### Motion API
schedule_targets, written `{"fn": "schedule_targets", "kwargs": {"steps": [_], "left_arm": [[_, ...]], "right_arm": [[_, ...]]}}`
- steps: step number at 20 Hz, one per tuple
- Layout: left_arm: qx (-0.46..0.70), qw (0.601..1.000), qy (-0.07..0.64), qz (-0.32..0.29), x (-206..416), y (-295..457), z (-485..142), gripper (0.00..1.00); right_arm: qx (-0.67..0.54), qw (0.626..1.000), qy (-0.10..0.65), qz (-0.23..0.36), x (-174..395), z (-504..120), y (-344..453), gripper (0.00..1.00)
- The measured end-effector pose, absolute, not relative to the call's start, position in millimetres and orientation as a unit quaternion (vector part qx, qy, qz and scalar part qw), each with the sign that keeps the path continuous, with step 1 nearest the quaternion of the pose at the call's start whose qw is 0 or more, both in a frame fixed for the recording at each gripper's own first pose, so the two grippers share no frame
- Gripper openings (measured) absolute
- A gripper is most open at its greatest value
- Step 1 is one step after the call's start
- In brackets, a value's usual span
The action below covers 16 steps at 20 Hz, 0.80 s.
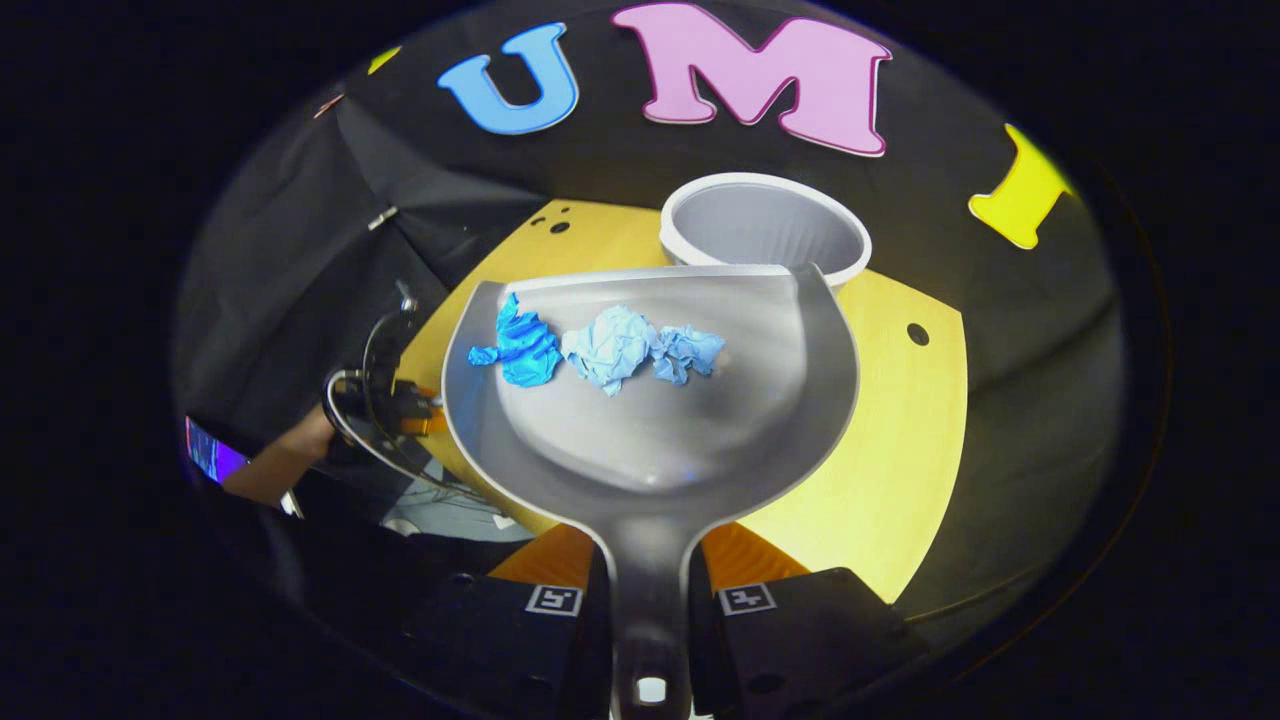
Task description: Pick up the small broom and dustpan from the desktop, sweep the trash into the dustpan with the broom, and then empty the trash into the garbage bin.
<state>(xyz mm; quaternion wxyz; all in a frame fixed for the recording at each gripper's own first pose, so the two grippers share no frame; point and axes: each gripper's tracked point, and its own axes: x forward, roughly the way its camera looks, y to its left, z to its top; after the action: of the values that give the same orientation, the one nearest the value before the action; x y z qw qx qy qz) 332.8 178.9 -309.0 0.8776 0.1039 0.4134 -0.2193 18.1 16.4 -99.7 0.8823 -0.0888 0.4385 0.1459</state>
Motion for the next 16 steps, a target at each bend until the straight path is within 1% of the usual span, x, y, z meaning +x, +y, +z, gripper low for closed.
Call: {"fn": "schedule_targets", "kwargs": {"steps": [3, 7, 9, 11, 13, 14, 15, 16], "left_arm": [[0.091, 0.881, 0.413, -0.213, 334.4, 181.3, -301.5, 0.25], [0.1, 0.885, 0.404, -0.207, 335.7, 182.5, -298.8, 0.25], [0.098, 0.889, 0.397, -0.206, 336.2, 182.6, -297.4, 0.25], [0.083, 0.893, 0.394, -0.2, 336.5, 179.3, -297.0, 0.25], [0.067, 0.896, 0.391, -0.199, 336.0, 176.7, -292.7, 0.29], [0.06, 0.898, 0.388, -0.198, 336.5, 176.5, -291.1, 0.25], [0.055, 0.899, 0.387, -0.197, 337.1, 176.5, -290.6, 0.28], [0.051, 0.9, 0.388, -0.194, 337.1, 175.8, -288.2, 0.28]], "right_arm": [[-0.112, 0.896, 0.409, 0.129, 70.2, -69.6, -3.2, 0.34], [-0.078, 0.908, 0.396, 0.115, 124.3, -46.0, -18.2, 0.34], [-0.096, 0.911, 0.389, 0.097, 153.8, -47.4, -34.5, 0.34], [-0.083, 0.912, 0.395, 0.076, 177.6, -55.1, -45.8, 0.34], [-0.089, 0.914, 0.391, 0.054, 201.9, -61.9, -60.7, 0.34], [-0.093, 0.915, 0.39, 0.047, 210.8, -65.6, -65.6, 0.34], [-0.098, 0.915, 0.389, 0.042, 217.5, -68.7, -68.7, 0.34], [-0.105, 0.915, 0.388, 0.04, 214.9, -69.7, -68.0, 0.34]]}}
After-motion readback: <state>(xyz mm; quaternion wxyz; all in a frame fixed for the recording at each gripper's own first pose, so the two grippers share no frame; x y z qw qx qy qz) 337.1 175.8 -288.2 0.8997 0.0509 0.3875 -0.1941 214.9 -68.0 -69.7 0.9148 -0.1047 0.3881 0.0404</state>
